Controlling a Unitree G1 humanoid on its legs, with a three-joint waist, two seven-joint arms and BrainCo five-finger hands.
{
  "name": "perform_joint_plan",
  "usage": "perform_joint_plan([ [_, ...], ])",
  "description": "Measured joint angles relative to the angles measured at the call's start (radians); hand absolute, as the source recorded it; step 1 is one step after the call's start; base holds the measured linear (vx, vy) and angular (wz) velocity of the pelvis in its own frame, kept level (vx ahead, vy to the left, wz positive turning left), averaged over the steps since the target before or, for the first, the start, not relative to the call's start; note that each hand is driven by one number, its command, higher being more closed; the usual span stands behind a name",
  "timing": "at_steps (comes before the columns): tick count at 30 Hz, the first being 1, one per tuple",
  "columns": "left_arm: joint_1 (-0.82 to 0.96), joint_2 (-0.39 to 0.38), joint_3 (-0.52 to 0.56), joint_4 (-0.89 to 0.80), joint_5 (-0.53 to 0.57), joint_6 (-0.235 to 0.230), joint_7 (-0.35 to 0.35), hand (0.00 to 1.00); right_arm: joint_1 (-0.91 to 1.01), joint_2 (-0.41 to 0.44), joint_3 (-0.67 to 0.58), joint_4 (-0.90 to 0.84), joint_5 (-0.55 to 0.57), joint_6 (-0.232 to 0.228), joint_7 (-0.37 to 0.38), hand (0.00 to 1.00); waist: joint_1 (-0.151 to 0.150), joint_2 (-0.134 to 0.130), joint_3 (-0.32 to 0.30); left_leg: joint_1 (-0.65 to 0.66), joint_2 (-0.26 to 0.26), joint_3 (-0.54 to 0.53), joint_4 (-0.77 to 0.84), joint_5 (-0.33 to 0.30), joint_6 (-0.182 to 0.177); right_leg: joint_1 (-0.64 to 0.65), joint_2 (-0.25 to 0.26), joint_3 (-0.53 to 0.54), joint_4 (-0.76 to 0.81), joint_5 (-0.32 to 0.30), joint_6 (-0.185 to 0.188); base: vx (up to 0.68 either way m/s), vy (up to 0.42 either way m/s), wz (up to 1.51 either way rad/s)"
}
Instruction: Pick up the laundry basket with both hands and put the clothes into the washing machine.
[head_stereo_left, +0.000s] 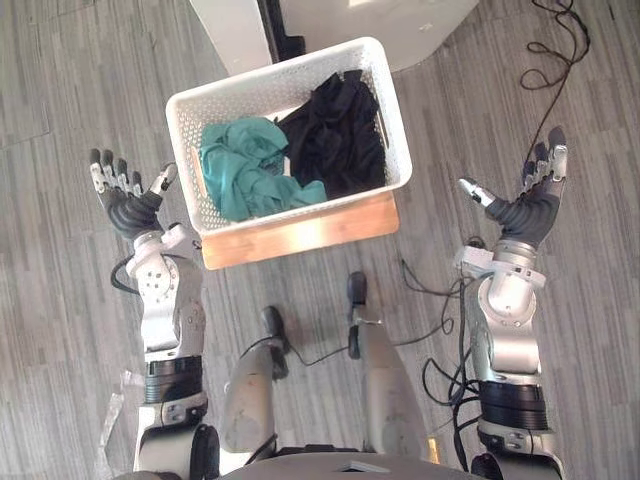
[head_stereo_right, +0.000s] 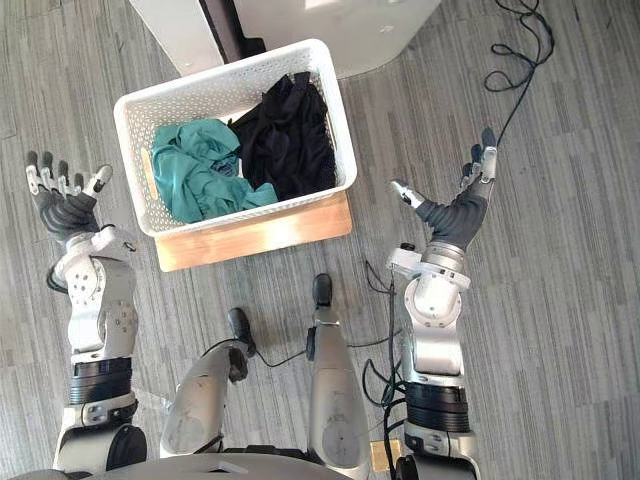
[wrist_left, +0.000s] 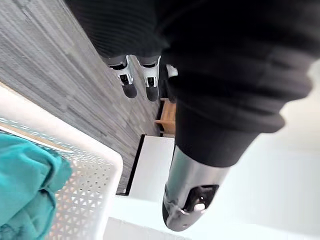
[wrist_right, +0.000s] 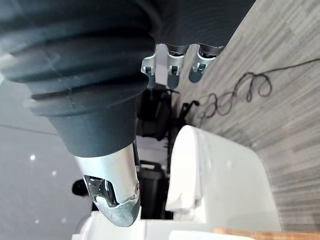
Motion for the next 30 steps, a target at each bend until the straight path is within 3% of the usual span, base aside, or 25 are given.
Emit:
perform_joint_plan([
  [6, -0.001, 0.007, -0.014, -0.066, 0.053, 0.013, -0.057, 0.0, -0.004, 0.008, 0.006, 0.0, 0.001, -0.005, 0.034, 0.0, 0.012, 0.001, -0.001, -0.003, -0.002, 0.013, 0.0, 0.0, 0.0, -0.003, -0.006, -0.003, -0.001, -0.003, 0.002, 0.03, 0.002, 0.02],
  [15, -0.03, 0.012, 0.124, 0.149, 0.154, 0.163, -0.05, 0.0, 0.008, 0.012, -0.002, -0.039, 0.001, -0.007, 0.05, 0.0, 0.008, 0.003, -0.002, -0.033, 0.006, 0.037, 0.019, -0.004, -0.001, -0.031, -0.003, 0.005, -0.01, 0.001, 0.002, 0.02, -0.008, -0.02],
  [23, -0.074, 0.007, 0.12, 0.278, 0.169, 0.186, -0.053, 0.0, 0.041, 0.05, -0.011, -0.038, 0.006, -0.007, 0.049, 0.0, 0.004, 0.003, -0.002, -0.055, 0.023, 0.051, 0.048, -0.02, 0.003, -0.029, 0.012, 0.013, -0.05, 0.028, 0.002, 0.01, -0.01, -0.06],
  [27, -0.093, 0.013, 0.086, 0.342, 0.126, 0.188, -0.102, 0.0, 0.041, 0.049, -0.013, -0.036, 0.043, -0.008, 0.05, 0.0, 0.005, 0.003, -0.002, -0.057, 0.027, 0.064, 0.048, -0.021, 0.004, -0.029, 0.018, 0.022, -0.07, 0.043, 0.003, -0.01, -0.036, -0.09],
  [30, -0.132, 0.075, -0.003, 0.411, 0.053, 0.187, -0.179, 0.0, 0.039, 0.048, -0.013, -0.031, 0.072, -0.008, 0.05, 0.0, 0.008, 0.003, -0.002, -0.07, 0.038, 0.072, 0.066, -0.029, 0.006, -0.03, 0.026, 0.031, -0.089, 0.057, 0.001, -0.02, -0.05, -0.11],
])
